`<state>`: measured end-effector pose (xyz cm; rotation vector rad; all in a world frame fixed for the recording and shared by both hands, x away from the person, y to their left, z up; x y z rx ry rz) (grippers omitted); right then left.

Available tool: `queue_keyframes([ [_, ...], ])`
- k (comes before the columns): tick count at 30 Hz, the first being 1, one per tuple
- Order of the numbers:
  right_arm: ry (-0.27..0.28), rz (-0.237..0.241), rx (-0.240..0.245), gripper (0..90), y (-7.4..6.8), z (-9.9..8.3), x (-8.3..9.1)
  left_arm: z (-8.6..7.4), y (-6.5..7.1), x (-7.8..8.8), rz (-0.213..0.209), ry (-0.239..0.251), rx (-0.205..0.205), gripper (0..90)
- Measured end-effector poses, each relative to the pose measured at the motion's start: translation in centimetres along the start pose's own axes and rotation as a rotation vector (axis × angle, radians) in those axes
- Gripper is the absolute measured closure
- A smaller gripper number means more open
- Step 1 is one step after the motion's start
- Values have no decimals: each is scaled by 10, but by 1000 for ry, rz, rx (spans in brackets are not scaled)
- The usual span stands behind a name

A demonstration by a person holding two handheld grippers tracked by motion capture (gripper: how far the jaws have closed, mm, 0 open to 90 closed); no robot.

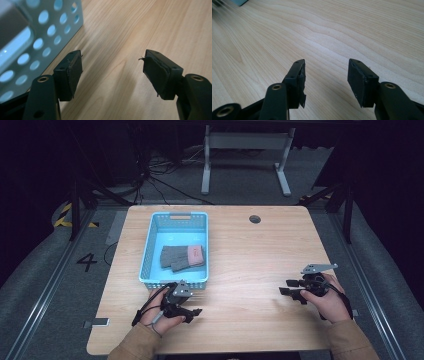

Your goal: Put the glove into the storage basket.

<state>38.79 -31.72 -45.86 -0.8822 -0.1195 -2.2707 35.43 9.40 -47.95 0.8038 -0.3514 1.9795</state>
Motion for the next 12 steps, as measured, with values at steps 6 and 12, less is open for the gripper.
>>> queue_keyframes([
  [6, -13, -8, 3, 485, 2, -4, -6, -2, -2, -5, 32, 15, 42, 305],
  [12, -19, -17, 8, 475, 2, -6, -10, -7, -6, -4, 44, -6, 52, 280],
])
Point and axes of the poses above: each handheld gripper's, and its own axes: x roughly backward along the jaws, z roughly out of its top, y roughly to its right, the point moved 3 cm from there along -x, roughly forward along the jaws, and after that the axes turned 7 degrees about y, right-handed, at the moved point
